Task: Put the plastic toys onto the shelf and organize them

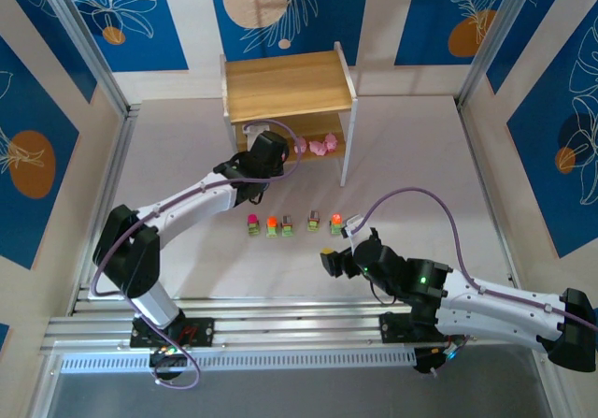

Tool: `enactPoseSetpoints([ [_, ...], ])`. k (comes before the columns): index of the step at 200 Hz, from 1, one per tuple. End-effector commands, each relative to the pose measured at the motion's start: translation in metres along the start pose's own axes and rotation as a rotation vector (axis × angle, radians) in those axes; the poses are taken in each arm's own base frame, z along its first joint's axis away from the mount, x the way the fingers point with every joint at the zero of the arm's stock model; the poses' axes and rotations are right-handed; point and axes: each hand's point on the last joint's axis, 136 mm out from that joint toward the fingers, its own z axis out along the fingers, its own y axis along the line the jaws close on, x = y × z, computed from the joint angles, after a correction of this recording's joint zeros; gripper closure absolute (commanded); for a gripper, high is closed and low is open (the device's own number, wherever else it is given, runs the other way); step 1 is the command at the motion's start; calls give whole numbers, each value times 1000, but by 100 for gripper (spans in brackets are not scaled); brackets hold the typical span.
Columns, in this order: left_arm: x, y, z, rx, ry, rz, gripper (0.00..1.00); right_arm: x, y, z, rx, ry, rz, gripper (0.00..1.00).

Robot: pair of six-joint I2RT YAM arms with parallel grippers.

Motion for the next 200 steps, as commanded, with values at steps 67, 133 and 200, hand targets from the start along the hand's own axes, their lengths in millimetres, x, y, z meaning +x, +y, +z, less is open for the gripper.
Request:
enactPoseSetpoints([
  [67, -20, 0, 9, -34, -57, -26, 74, -2, 2, 1, -15, -15, 4, 10],
  [133, -19, 1, 13, -49, -65, -29, 72, -2, 2, 0, -16, -16, 5, 10],
  [200, -20, 3, 6, -38, -72, -40, 59, -2, 2, 1, -19, -13, 7, 10],
])
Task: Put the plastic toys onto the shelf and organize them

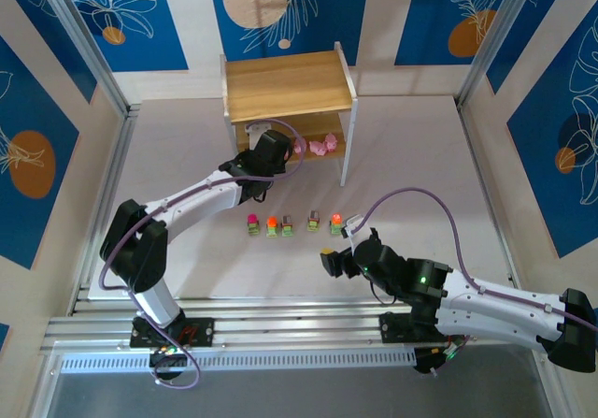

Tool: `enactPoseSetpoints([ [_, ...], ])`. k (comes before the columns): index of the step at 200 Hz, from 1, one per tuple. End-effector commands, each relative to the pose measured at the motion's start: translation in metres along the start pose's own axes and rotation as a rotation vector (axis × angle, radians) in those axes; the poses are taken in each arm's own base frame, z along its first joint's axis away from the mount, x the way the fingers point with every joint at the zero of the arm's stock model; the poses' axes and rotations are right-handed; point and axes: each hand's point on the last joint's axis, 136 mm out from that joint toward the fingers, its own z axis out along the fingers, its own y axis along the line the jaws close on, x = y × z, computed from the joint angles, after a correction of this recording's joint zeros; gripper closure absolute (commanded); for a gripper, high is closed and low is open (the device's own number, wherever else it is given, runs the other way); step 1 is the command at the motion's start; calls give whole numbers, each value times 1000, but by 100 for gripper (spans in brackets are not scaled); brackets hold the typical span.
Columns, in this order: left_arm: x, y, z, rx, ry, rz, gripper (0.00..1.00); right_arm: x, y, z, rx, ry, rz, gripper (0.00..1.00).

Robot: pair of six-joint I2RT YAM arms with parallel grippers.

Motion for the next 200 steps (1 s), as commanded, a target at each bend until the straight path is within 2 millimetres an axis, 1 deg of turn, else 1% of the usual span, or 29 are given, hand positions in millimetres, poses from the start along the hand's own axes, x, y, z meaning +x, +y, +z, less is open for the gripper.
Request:
enactPoseSetpoints([
  [1, -17, 4, -5, -4, -46, -33, 59, -3, 2, 1, -14, -17, 5, 10],
  [46, -19, 5, -14, 17, -56, -33, 54, -3, 2, 2, -16, -16, 5, 10],
  [86, -20, 5, -23, 26, -66, -29, 51, -2, 2, 3, -17, -12, 4, 10],
  [149, -12, -1, -32, 50, -61, -4, 50, -2, 2, 3, -13, -11, 5, 10],
  [200, -5, -2, -47, 64, -73, 14, 48, -1, 1, 3, -10, -12, 4, 10],
])
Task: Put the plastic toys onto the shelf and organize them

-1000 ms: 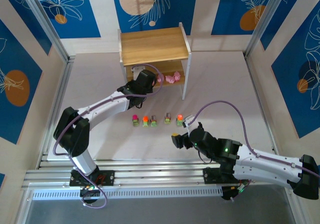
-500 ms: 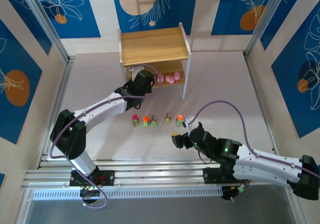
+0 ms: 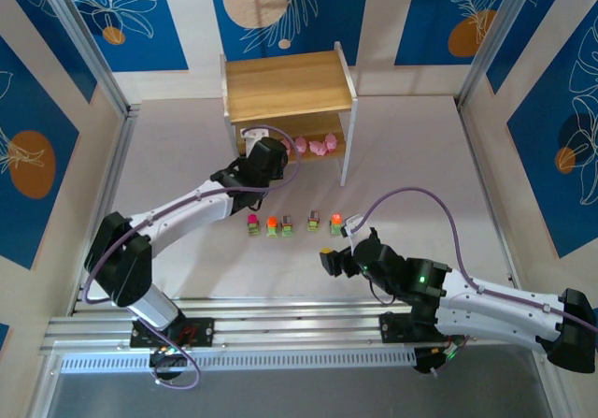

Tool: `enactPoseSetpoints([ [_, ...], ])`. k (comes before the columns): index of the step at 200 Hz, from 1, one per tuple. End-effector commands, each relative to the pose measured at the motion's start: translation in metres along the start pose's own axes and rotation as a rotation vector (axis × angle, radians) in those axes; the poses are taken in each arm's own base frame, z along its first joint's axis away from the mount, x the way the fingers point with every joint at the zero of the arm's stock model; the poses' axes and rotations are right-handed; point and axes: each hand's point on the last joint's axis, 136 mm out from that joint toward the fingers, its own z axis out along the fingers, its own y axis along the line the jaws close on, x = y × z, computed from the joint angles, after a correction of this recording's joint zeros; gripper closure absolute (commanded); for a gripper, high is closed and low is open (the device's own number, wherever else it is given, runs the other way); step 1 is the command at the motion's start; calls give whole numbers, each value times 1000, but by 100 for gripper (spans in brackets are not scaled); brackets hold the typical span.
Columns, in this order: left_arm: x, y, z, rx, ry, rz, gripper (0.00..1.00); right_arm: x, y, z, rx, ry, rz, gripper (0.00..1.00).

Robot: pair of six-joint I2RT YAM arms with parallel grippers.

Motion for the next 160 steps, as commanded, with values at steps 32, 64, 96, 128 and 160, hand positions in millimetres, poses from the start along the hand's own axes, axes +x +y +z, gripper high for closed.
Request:
enactPoseSetpoints([
  [32, 0, -5, -23, 26, -40, 55, 47, -2, 0, 1, -2, -13, -3, 10],
  [64, 10, -15, -38, 99, -61, 122, 42, -1, -2, 1, 10, -16, -1, 10],
  [96, 22, -19, -52, 153, -72, 182, 41, -2, -3, 2, 13, -20, -2, 10],
  [128, 38, -16, -63, 198, -68, 229, 40, -1, -3, 2, 13, -21, -3, 10],
  [160, 52, -14, -74, 255, -75, 285, 37, -2, -2, 3, 11, -26, -1, 9],
])
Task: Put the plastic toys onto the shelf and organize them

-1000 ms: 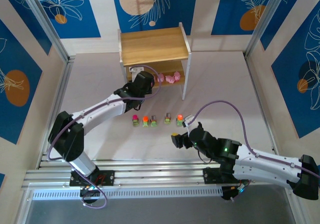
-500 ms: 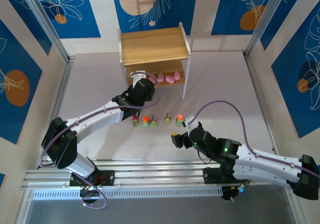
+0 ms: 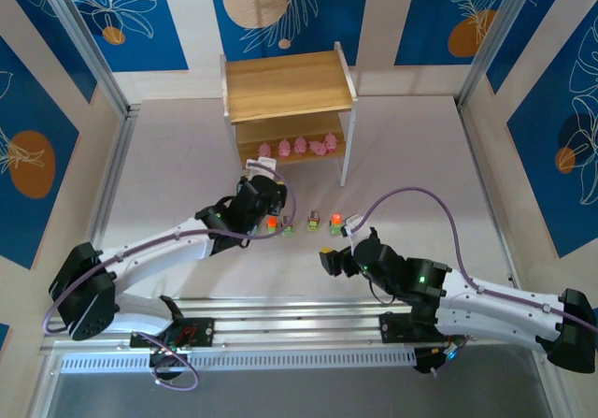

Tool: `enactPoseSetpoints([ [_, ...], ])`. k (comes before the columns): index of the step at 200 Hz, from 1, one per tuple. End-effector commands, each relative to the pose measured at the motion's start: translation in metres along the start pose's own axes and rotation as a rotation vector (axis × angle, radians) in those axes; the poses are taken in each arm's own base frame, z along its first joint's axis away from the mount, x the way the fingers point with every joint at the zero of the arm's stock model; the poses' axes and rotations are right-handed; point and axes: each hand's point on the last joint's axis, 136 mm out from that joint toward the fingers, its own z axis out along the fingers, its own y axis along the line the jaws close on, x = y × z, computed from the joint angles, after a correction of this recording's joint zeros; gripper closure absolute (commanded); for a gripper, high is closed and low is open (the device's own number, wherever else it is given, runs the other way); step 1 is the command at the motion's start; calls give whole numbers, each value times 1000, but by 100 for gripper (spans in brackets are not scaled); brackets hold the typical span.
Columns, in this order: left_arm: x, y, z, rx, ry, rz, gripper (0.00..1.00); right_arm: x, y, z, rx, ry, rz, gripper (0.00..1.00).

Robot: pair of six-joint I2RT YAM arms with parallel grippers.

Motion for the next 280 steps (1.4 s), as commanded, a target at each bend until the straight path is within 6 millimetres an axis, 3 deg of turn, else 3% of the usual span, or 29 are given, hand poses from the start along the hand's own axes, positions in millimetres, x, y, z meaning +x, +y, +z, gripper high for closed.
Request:
enactPoseSetpoints([
  [1, 0, -8, -10, 68, -36, 48, 36, 0, -3, 3, 13, -18, -6, 9],
  [106, 51, 0, -17, 144, -50, 158, 27, 0, -12, 8, 50, 3, 29, 8],
  [200, 85, 15, -19, 166, -53, 164, 18, 6, -51, 26, 263, 153, 177, 8],
  [280, 79, 28, -13, 228, -29, 25, 10, 0, -58, 50, 373, 254, 234, 10],
])
